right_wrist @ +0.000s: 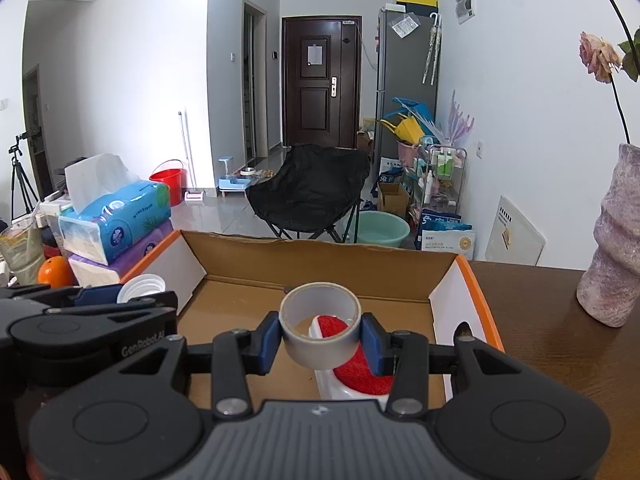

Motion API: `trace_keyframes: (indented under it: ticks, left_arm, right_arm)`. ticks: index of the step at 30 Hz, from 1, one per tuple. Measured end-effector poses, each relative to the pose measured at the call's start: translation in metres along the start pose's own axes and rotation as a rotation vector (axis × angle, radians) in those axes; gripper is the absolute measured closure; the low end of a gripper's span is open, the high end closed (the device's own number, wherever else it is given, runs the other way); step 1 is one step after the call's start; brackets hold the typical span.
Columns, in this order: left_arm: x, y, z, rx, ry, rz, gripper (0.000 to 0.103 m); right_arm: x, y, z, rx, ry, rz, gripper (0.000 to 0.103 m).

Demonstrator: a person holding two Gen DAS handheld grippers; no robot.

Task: Organize rigid objects
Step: 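Open the left tool to drop the cap while the right tool releases the tape roll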

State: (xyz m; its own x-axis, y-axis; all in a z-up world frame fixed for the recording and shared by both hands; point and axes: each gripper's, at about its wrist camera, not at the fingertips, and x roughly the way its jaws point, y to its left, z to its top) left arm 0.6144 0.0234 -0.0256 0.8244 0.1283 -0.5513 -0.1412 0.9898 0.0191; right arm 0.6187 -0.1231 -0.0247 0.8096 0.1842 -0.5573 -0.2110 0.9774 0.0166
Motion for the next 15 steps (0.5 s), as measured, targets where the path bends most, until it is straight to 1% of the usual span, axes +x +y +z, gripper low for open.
trace_keyframes:
  ticks: [1, 2, 3, 4, 5, 7, 8, 9, 10, 11, 14, 15]
  left_arm:
    - [-0.001, 0.0, 0.0, 0.0, 0.0, 0.0, 0.053]
    - [-0.001, 0.0, 0.0, -0.004, -0.001, -0.002, 0.043]
    - [-0.002, 0.001, 0.0, -0.008, -0.005, -0.007, 0.04]
    - [-0.003, 0.001, 0.0, -0.011, -0.008, -0.006, 0.033]
    - [-0.005, 0.002, 0.001, -0.015, -0.013, 0.007, 0.027]
    - [-0.008, 0.004, 0.001, -0.017, -0.027, 0.024, 0.02]
    - [-0.009, 0.006, 0.002, -0.018, -0.031, 0.027, 0.015]
    - [-0.01, 0.008, 0.002, -0.024, -0.034, 0.031, 0.012]
    - [-0.011, 0.009, 0.003, -0.031, -0.039, 0.04, 0.005]
    - [-0.013, 0.01, 0.003, -0.036, -0.046, 0.052, 0.0]
    - [-0.015, 0.013, 0.005, -0.039, -0.052, 0.059, 0.0]
    - [-0.015, 0.013, 0.005, -0.039, -0.052, 0.061, 0.0]
  right_arm:
    - [0.0, -0.001, 0.0, 0.006, 0.008, -0.001, 0.06]
    - [0.0, -0.002, 0.0, 0.013, 0.013, -0.003, 0.059]
    - [0.001, -0.002, 0.001, 0.019, 0.017, -0.008, 0.051]
    - [0.0, -0.003, 0.002, 0.026, 0.017, -0.016, 0.041]
    - [-0.001, -0.004, 0.003, 0.035, 0.013, -0.03, 0.037]
    - [-0.005, -0.008, 0.005, 0.049, 0.001, -0.047, 0.023]
    - [-0.007, -0.011, 0.005, 0.059, -0.006, -0.052, 0.02]
    - [-0.008, -0.013, 0.006, 0.07, -0.013, -0.055, 0.014]
    - [-0.01, -0.014, 0.007, 0.078, -0.018, -0.058, 0.01]
    - [-0.011, -0.015, 0.007, 0.081, -0.024, -0.06, 0.009]
    - [-0.014, -0.016, 0.008, 0.082, -0.03, -0.057, 0.007]
    - [-0.014, -0.016, 0.008, 0.081, -0.032, -0.058, 0.004]
